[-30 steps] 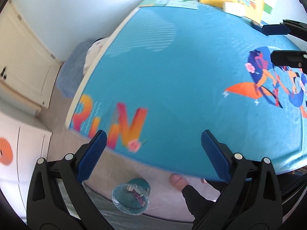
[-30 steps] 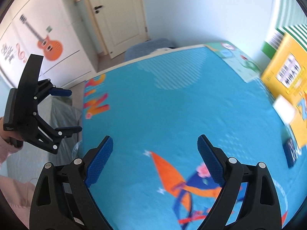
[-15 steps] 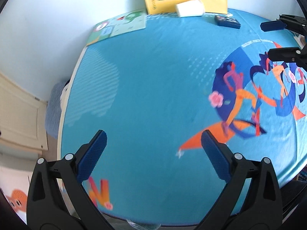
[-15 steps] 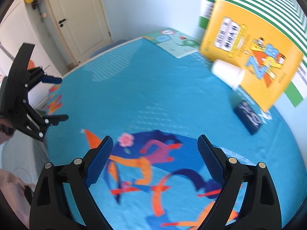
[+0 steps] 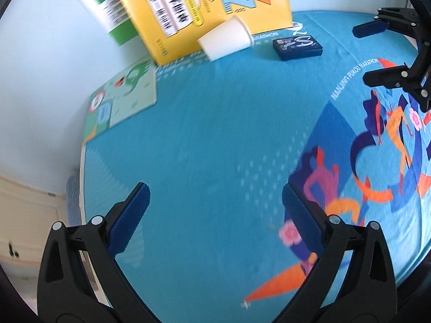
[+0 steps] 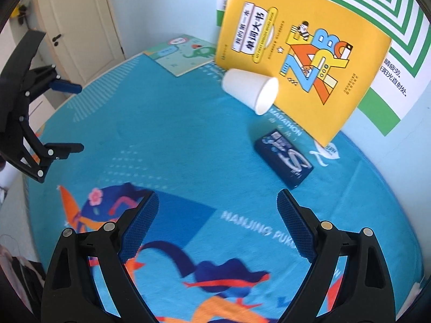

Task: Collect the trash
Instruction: 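Move both open grippers back over the blanket, then grasp the white paper cup with the left gripper while the right approaches the navy box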

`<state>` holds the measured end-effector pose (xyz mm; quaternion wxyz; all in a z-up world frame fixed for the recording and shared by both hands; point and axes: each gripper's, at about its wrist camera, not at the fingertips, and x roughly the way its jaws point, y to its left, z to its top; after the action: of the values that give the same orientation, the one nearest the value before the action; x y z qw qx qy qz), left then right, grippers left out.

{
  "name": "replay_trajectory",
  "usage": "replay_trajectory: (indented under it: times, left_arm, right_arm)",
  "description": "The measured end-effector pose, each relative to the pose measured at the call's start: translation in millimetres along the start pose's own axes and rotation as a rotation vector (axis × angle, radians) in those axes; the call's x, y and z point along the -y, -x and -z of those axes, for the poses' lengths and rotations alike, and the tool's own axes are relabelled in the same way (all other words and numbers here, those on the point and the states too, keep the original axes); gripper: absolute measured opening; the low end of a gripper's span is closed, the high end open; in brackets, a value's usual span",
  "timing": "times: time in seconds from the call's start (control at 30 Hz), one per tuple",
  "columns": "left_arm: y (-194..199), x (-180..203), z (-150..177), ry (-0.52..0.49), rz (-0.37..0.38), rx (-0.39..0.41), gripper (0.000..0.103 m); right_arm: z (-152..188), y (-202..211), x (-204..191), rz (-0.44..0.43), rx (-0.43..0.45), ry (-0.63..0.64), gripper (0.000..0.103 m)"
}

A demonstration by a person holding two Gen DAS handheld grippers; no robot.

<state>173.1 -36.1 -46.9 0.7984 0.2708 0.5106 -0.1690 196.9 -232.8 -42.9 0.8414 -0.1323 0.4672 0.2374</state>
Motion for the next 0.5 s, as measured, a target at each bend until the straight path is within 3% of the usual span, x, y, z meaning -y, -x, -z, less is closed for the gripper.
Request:
replay_trajectory:
  times: [0.5]
  left_arm:
    - [-66.9, 3.5, -106.9, -0.17, 0.039, 0.011, 0.096]
  right_arm:
    - [-18.7, -52.6, 60.6, 0.046, -0.061, 0.002, 0.089]
